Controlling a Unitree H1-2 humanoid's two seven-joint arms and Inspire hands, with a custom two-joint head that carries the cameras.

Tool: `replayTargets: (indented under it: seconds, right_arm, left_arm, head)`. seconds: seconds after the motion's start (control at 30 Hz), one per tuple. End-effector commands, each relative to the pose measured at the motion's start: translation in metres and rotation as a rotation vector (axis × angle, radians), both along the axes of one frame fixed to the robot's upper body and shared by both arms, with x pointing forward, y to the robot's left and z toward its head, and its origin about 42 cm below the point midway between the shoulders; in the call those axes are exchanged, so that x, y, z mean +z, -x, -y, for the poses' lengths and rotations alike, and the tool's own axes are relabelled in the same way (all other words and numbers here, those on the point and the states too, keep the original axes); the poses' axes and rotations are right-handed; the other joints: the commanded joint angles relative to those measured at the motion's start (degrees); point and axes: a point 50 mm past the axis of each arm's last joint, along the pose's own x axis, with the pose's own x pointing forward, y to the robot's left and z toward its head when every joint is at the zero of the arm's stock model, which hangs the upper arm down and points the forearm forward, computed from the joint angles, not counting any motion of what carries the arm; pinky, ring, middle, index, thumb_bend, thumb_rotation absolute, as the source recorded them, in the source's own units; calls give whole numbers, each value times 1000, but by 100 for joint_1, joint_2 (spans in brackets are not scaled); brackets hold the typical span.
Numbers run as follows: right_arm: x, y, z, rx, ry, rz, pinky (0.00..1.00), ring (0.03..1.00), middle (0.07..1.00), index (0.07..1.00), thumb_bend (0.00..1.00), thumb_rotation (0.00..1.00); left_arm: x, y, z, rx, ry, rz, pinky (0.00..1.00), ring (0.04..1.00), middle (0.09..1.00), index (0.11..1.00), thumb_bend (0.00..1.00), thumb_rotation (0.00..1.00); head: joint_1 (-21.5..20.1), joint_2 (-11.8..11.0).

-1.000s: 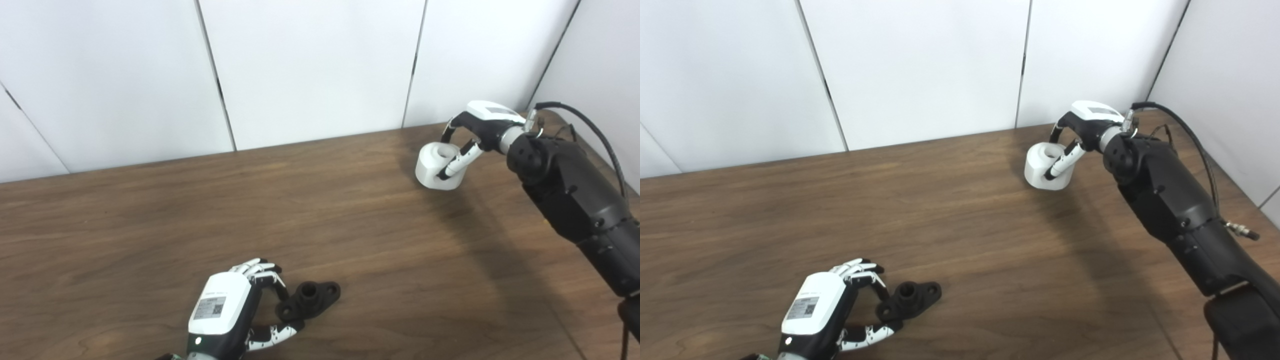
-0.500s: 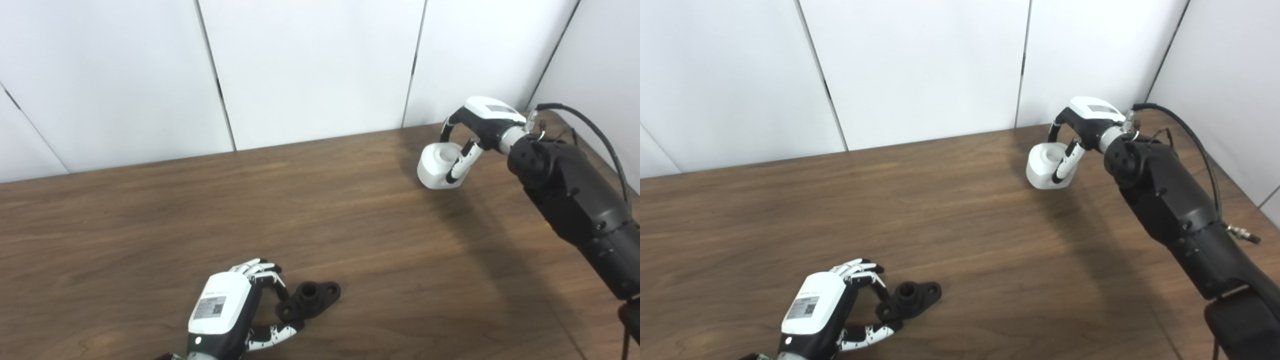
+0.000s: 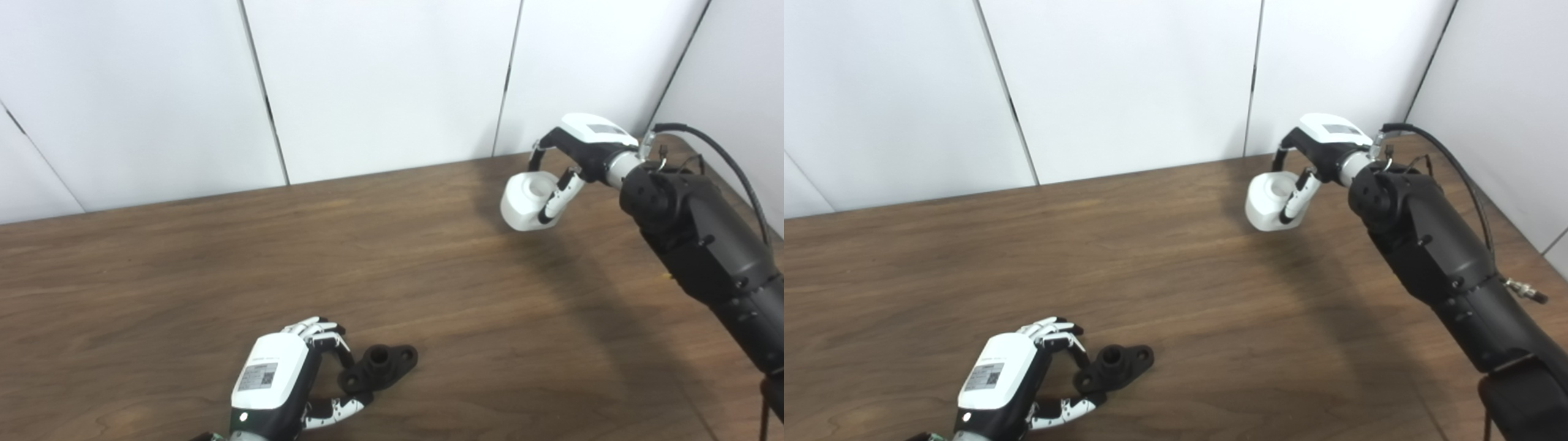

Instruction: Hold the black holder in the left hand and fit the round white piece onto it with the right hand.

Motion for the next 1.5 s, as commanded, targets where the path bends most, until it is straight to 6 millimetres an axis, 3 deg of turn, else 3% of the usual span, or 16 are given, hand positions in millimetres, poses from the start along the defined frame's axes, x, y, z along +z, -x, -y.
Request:
replayTargets:
  seconds: [0.0, 0.17, 0.33, 0.67, 1.1, 1.47]
  right_arm:
    - [45, 4, 0, 16, 16, 90, 848, 924, 821, 485, 525, 138]
    - [63, 22, -19, 88, 41, 84, 823, 897, 799, 486, 525, 139]
    - [79, 45, -45, 200, 66, 81, 836, 892, 793, 485, 525, 138]
    - [86, 77, -87, 361, 77, 65, 824, 895, 780, 484, 525, 138]
    - [62, 101, -124, 475, 23, 5, 816, 891, 778, 483, 525, 137]
    - [42, 103, -145, 511, 9, -21, 806, 884, 781, 482, 526, 140]
  left_arm:
    - [-10, 0, 6, -15, -41, -51, 810, 847, 769, 488, 517, 47]
    - [-10, -6, 12, -14, -48, -51, 818, 843, 768, 488, 517, 48]
    - [-7, -12, 18, -18, -38, -42, 813, 837, 764, 488, 516, 48]
    - [-2, -14, 25, -11, -55, -48, 791, 840, 758, 488, 515, 50]
    - [2, -15, 30, -12, -62, -61, 813, 849, 767, 489, 514, 51]
    - [3, -15, 33, -12, -64, -65, 812, 849, 769, 489, 514, 51]
  head:
    - [29, 27]
    - [179, 163]
    - [341, 467]
    - [489, 663]
    - [597, 730]
    - [678, 732]
